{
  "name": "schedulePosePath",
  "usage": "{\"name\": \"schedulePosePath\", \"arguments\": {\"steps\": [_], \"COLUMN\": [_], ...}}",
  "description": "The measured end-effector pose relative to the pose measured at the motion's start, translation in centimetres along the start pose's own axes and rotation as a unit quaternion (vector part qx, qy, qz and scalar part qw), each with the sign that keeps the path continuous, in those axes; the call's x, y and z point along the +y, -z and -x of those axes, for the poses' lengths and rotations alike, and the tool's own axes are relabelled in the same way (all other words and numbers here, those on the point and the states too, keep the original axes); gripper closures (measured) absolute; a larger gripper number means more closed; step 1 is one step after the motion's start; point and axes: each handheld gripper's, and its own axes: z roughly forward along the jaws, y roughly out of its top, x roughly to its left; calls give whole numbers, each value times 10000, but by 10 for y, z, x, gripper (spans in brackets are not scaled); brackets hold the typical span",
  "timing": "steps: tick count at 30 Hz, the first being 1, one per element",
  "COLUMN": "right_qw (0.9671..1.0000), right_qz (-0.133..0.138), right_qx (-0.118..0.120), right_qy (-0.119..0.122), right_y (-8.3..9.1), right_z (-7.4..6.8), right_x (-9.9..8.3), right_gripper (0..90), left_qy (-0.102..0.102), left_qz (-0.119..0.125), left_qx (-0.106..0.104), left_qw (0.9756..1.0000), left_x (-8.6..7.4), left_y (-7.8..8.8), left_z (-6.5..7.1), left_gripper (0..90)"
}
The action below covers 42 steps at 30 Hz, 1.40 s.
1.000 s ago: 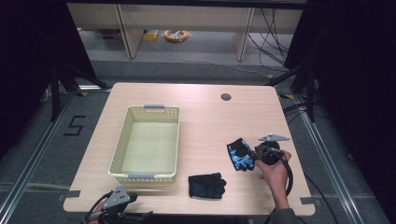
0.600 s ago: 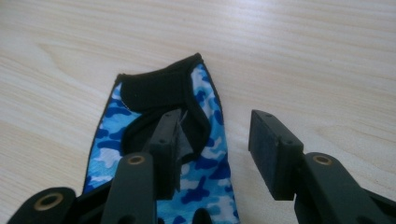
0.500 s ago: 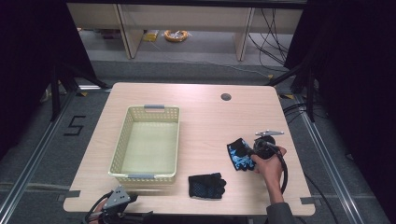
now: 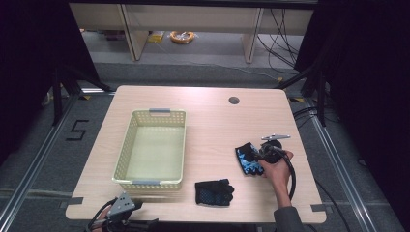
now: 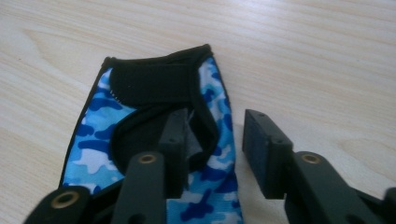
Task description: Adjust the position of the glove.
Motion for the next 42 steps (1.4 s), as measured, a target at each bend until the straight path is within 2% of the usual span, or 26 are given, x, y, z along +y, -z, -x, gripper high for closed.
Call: {"name": "schedulePosePath", "arguments": {"steps": [2, 5, 8, 9, 10, 11, 12, 15, 16, 17, 18, 19, 20, 24, 25, 26, 27, 28, 31, 33, 34, 35, 36, 38, 40, 42], "right_qw": [10000, 9999, 9993, 9986, 9986, 9991, 9988, 9986, 9987, 9979, 9981, 9972, 9968, 9954, 9918, 9918, 9877, 9866, 9813, 9759, 9759, 9685, 9655, 9616, 9594, 9553], "right_qz": [-8, 55, 98, 179, 174, 111, 131, 198, 191, 275, 280, 418, 401, 471, 624, 624, 677, 660, 774, 845, 845, 887, 898, 874, 786, 830], "right_qx": [-55, 104, 77, 13, 47, 167, 169, 249, 284, 247, 302, 319, 344, 310, 368, 368, 456, 534, 765, 816, 816, 1051, 1129, 1152, 1224, 1447], "right_qy": [69, 94, 340, 488, 492, 380, 431, 417, 371, 529, 453, 536, 608, 770, 1049, 1049, 1336, 1394, 1587, 1840, 1840, 2074, 2167, 2334, 2417, 2439], "right_y": [-1, -2, 0, -2, -2, -1, -1, 1, 2, 3, 5, 7, 10, 24, 32, 32, 44, 48, 61, 69, 69, 74, 75, 77, 77, 75], "right_z": [-1, -1, -3, -2, -1, -2, 0, 2, 1, 3, 1, 2, 2, -3, -5, -5, -11, -13, -24, -31, -31, -40, -43, -52, -57, -62], "right_x": [0, 0, -1, -2, -2, -1, -1, -1, -1, -1, 0, 1, 3, 9, 12, 12, 16, 17, 20, 22, 22, 23, 23, 21, 20, 19], "right_gripper": [710, 765, 845, 856, 862, 865, 867, 870, 871, 871, 871, 872, 872, 873, 873, 873, 873, 873, 873, 873, 873, 872, 873, 872, 872, 872], "left_qy": [3, 7, 13, -104, 20, 16, 107, 26, 124, 123, 123, 132, -2, 5, -58, -58, 35, 97, 17, 24, 24, 18, 32, -81, 2, 48], "left_qz": [2, 8, 6, -146, 5, 3, -1, -147, -57, -55, -55, 35, -31, 18, -50, -50, 6, -37, 29, 19, 19, 26, 35, -65, -2, 6], "left_qx": [-3, -5, -8, 31, -13, -12, -19, -47, -76, -74, -74, -14, -12, -4, -2, -2, -10, -47, -12, -14, -14, -16, -13, -6, -10, -12], "left_qw": [10000, 10000, 10000, 9998, 10000, 10000, 9999, 9999, 9999, 9999, 9999, 9999, 10000, 10000, 10000, 10000, 10000, 9999, 10000, 10000, 10000, 10000, 10000, 9999, 10000, 10000], "left_x": [0, 0, 0, 0, 0, 0, 0, 0, 0, 0, 0, 0, 0, 0, 0, 0, 0, 0, 0, 0, 0, 0, 0, 0, 0, 0], "left_y": [0, 0, 0, 2, 0, 0, 0, 2, 1, 1, 1, 0, 2, 2, 2, 2, 1, 1, 1, 1, 1, 1, 1, 3, 1, 1], "left_z": [0, 0, 0, -3, -1, -1, 0, -2, -1, -1, -1, 0, -1, -1, -2, -2, -1, 0, 0, 0, 0, 0, 0, -2, -1, -1], "left_gripper": [163, 163, 163, 163, 163, 163, 163, 163, 163, 163, 163, 163, 163, 163, 163, 163, 163, 163, 163, 162, 162, 162, 162, 162, 161, 158]}}
